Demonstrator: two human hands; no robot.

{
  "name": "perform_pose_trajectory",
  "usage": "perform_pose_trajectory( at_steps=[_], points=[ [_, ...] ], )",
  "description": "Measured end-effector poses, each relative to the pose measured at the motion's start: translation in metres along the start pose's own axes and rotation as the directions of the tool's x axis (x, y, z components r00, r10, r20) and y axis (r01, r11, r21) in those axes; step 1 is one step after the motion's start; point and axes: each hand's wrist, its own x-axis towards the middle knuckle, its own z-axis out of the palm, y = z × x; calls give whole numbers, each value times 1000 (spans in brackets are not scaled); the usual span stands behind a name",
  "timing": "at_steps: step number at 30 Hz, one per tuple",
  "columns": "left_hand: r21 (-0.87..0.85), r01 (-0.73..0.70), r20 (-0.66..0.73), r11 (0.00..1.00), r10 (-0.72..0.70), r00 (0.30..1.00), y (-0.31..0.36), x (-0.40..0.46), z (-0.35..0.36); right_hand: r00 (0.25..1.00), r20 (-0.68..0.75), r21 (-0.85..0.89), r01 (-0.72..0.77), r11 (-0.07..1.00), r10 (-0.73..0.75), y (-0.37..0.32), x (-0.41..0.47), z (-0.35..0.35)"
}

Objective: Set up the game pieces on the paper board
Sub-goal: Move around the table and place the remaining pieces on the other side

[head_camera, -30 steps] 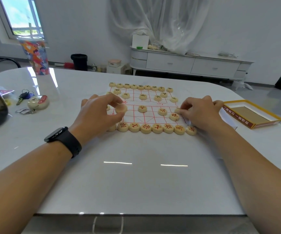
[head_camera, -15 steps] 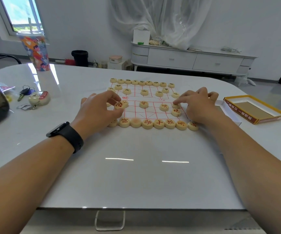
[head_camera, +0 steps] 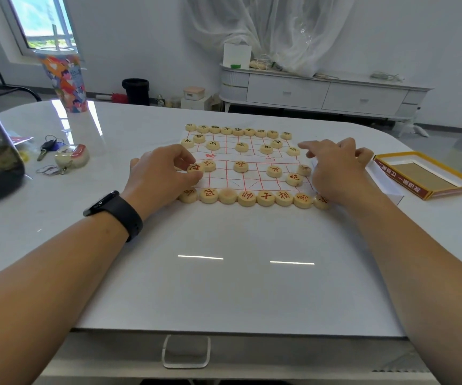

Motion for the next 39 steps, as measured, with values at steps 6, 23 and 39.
perform_pose_trajectory(
  at_steps=[6,23,39],
  points=[
    [-74,78,-3,994,-78,997,-8,14,-7,977,-179,67,130,989,-116,-21,-6,-2],
    [-141,121,167,983,-97,981,-8,17,-4,951,-198,88,259,962,-238,-39,-16,-3],
    [30,-297,32,954,296,955,50,-7,-33,938,-148,151,336,930,-314,-48,-40,-51]
  ],
)
